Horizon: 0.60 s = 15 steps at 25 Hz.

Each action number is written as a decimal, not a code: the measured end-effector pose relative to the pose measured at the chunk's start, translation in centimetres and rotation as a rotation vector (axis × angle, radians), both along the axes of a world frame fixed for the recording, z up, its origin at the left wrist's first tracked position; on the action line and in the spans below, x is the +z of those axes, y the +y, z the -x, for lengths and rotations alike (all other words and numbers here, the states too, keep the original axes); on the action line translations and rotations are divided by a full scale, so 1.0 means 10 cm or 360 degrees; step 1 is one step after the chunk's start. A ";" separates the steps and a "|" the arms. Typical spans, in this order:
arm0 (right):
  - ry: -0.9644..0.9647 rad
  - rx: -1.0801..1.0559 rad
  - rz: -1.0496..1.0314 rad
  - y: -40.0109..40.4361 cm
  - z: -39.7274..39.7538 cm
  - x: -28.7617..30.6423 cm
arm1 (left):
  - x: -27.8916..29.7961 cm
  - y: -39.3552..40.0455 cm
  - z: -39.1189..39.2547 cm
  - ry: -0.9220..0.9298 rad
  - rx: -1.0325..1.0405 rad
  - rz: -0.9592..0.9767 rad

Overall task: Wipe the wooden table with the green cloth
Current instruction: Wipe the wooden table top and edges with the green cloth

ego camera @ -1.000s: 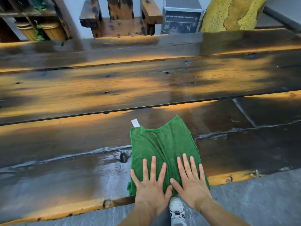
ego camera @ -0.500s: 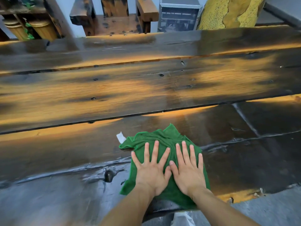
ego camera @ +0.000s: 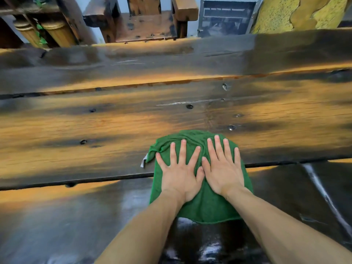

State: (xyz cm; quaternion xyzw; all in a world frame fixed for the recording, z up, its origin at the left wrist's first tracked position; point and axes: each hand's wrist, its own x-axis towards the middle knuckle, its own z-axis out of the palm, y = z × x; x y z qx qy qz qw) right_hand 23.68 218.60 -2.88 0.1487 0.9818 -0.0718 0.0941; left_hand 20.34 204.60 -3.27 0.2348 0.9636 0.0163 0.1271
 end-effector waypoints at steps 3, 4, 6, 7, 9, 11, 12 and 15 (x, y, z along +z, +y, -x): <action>0.0033 0.0050 -0.0016 0.31 0.53 -0.04 | -0.02 0.29 0.52 -0.0001 0.0014 0.0008; 0.0039 0.0062 -0.0013 0.42 0.70 -0.06 | -0.03 0.38 0.69 0.0000 0.0025 0.0017; 0.0057 0.0069 -0.0011 0.60 1.05 -0.08 | -0.04 0.55 1.02 0.0027 0.0049 0.0026; 0.0079 0.0074 -0.0017 0.69 1.23 -0.09 | -0.03 0.64 1.20 0.0041 0.0062 0.0022; 0.0120 0.0085 -0.0037 0.89 1.65 -0.12 | -0.06 0.84 1.62 0.0057 0.0083 -0.0005; 0.0150 0.0095 -0.0036 1.10 2.11 -0.14 | -0.06 1.04 2.06 0.0080 0.0110 -0.0018; 0.0162 0.0092 -0.0031 1.20 2.34 -0.15 | -0.08 1.13 2.28 0.0103 0.0125 -0.0014; 0.0187 0.0053 -0.0018 1.43 2.92 -0.16 | -0.11 1.37 2.88 0.0159 0.0155 -0.0036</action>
